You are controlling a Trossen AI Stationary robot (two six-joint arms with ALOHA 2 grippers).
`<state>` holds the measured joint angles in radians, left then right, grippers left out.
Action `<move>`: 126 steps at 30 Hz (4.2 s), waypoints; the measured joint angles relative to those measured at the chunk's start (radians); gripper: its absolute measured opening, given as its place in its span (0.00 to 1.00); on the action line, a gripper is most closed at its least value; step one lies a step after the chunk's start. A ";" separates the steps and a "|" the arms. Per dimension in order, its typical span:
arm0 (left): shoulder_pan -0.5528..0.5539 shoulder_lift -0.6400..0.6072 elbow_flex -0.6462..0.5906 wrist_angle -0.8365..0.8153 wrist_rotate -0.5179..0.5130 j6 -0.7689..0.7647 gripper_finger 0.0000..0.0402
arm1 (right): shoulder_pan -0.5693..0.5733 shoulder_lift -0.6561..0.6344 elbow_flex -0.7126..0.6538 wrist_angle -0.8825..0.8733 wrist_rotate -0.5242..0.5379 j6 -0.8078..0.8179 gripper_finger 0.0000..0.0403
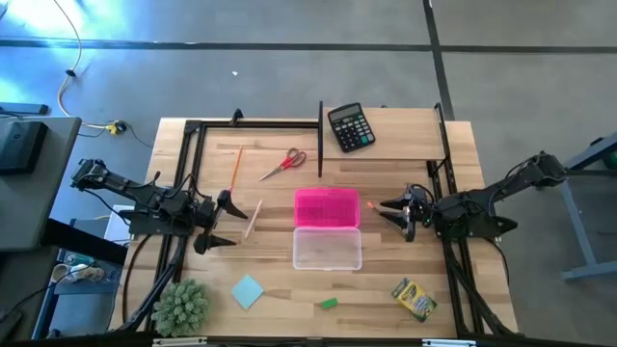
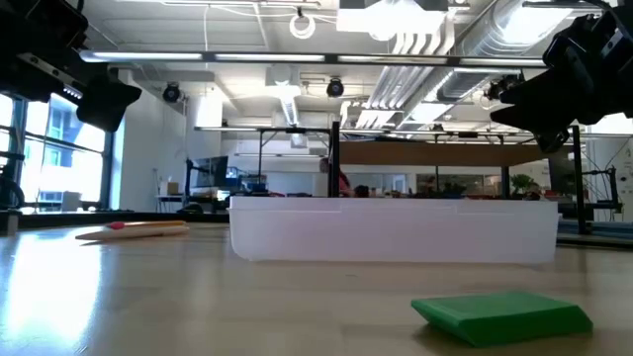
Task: Pack school essentials
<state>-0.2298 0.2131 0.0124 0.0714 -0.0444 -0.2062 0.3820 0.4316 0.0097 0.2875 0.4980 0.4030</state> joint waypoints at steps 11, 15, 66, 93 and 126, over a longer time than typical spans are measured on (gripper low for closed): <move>0.000 0.000 0.000 0.000 0.000 0.000 1.00 | 0.000 0.000 0.000 0.000 0.000 0.000 0.38; 0.000 0.000 0.000 0.000 0.000 0.000 1.00 | 0.000 0.000 0.000 0.000 0.000 0.000 0.38; 0.000 0.000 0.000 0.000 0.000 0.028 1.00 | -0.002 0.000 0.018 -0.013 0.082 -0.070 0.38; 0.000 0.000 0.000 0.000 0.000 -0.026 1.00 | -0.003 0.381 0.669 -1.242 0.034 0.669 0.38; 0.000 0.000 0.000 0.001 -0.053 -0.028 1.00 | -0.237 0.805 0.669 -1.072 -0.327 0.557 0.38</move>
<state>-0.2297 0.2131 0.0121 0.0727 -0.0977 -0.2340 0.1453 1.2363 0.6785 -0.7844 0.1715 0.9603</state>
